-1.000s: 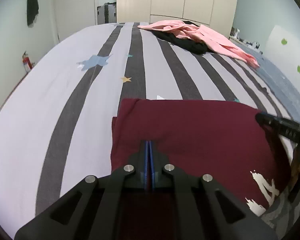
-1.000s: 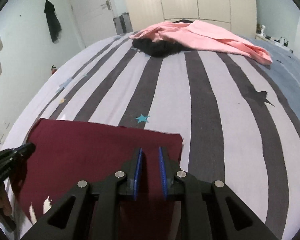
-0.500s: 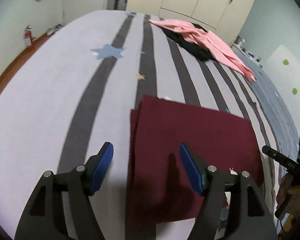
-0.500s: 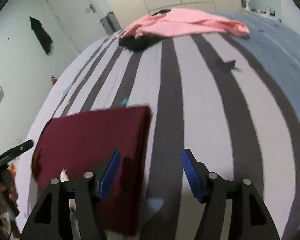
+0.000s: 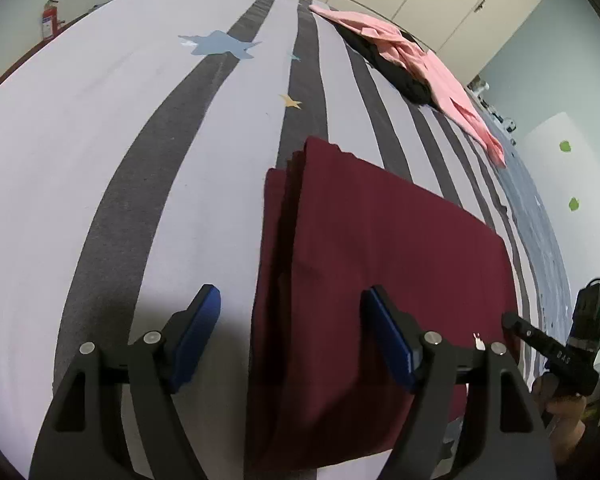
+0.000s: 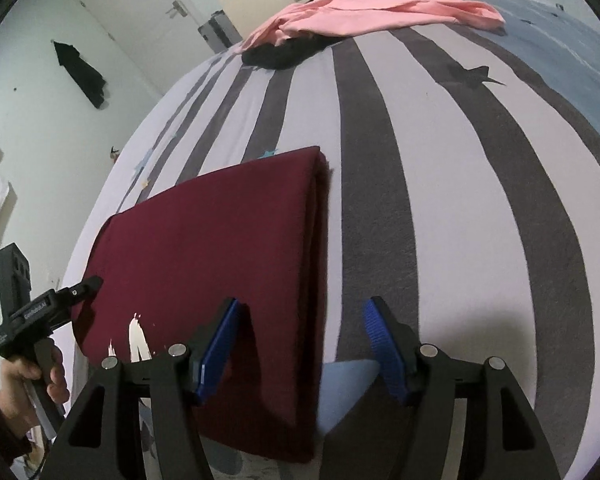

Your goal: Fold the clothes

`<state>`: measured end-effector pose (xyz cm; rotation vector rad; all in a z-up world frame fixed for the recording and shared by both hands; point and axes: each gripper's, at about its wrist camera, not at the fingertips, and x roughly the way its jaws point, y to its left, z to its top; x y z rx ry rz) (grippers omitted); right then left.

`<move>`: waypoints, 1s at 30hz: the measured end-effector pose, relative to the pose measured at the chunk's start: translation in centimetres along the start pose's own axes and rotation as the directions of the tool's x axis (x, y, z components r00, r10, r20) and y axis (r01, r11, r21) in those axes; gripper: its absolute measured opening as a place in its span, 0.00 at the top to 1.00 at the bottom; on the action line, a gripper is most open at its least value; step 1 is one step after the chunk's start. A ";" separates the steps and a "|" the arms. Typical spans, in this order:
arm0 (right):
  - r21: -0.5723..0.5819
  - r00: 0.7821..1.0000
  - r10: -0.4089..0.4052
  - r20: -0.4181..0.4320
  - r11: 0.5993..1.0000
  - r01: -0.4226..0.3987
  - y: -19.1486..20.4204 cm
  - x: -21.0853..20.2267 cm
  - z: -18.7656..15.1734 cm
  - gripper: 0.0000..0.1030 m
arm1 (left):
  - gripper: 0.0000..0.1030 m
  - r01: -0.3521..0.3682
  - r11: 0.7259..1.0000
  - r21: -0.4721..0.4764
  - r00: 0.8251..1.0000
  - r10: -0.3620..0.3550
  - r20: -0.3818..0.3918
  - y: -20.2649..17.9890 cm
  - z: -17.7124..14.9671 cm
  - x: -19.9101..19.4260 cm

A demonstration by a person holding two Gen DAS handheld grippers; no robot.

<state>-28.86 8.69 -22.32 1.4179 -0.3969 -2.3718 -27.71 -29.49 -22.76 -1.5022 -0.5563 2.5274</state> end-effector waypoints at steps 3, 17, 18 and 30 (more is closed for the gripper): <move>0.009 1.000 0.014 0.001 1.000 -0.014 0.1 0.4 0.2 0.40 | 0.29 0.025 1.000 0.007 1.000 -0.025 -0.015 -0.3 -0.2 0.2; 0.020 0.997 0.072 -0.016 0.997 -0.072 0.7 2.2 1.0 0.41 | 0.38 0.089 0.993 0.082 0.995 -0.085 -0.045 -2.1 -0.3 1.7; 0.023 0.997 0.078 -0.016 0.997 -0.077 0.7 2.3 1.1 0.41 | 0.41 0.095 0.992 0.087 0.995 -0.091 -0.046 -2.1 -0.2 1.7; -0.037 1.000 -0.005 0.022 0.999 0.005 5.0 0.3 2.0 0.84 | 0.73 0.141 0.982 0.126 0.989 -0.146 0.026 -1.5 2.5 -1.3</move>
